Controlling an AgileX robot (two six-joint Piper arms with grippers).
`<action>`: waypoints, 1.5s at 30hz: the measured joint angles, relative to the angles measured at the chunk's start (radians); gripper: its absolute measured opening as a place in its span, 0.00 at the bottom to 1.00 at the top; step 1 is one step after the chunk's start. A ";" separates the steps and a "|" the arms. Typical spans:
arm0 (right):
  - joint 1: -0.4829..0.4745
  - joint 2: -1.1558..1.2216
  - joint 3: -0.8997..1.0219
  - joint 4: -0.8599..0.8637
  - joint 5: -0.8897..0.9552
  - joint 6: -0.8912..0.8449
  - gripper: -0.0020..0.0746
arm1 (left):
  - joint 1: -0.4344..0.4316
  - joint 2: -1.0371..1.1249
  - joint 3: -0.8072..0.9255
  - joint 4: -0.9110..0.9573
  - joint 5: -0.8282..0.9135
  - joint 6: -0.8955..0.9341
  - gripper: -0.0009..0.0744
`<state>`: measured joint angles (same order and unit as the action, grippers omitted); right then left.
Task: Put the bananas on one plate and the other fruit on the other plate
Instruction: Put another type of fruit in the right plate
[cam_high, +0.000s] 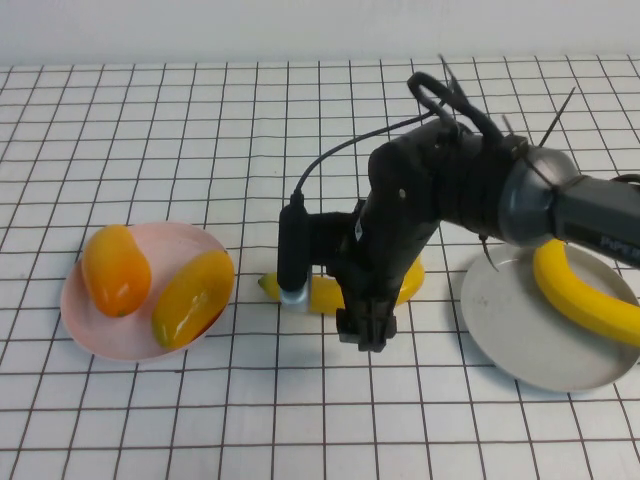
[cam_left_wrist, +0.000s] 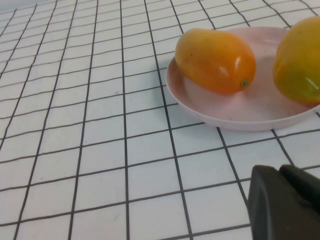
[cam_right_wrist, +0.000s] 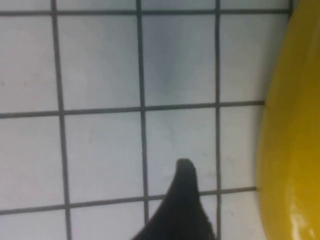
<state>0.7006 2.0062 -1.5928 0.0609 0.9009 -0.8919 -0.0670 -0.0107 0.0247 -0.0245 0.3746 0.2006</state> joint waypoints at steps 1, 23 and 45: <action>0.000 0.013 0.000 -0.011 -0.004 -0.001 0.73 | 0.000 0.000 0.000 0.000 0.000 0.000 0.01; 0.000 0.112 -0.104 -0.196 -0.046 0.328 0.44 | 0.000 0.000 0.000 0.000 0.000 0.000 0.01; -0.081 -0.386 0.344 -0.433 0.178 1.255 0.44 | 0.000 0.000 0.000 0.000 0.000 0.000 0.01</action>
<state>0.6193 1.6203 -1.2488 -0.3719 1.0787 0.3635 -0.0670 -0.0107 0.0247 -0.0245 0.3746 0.2006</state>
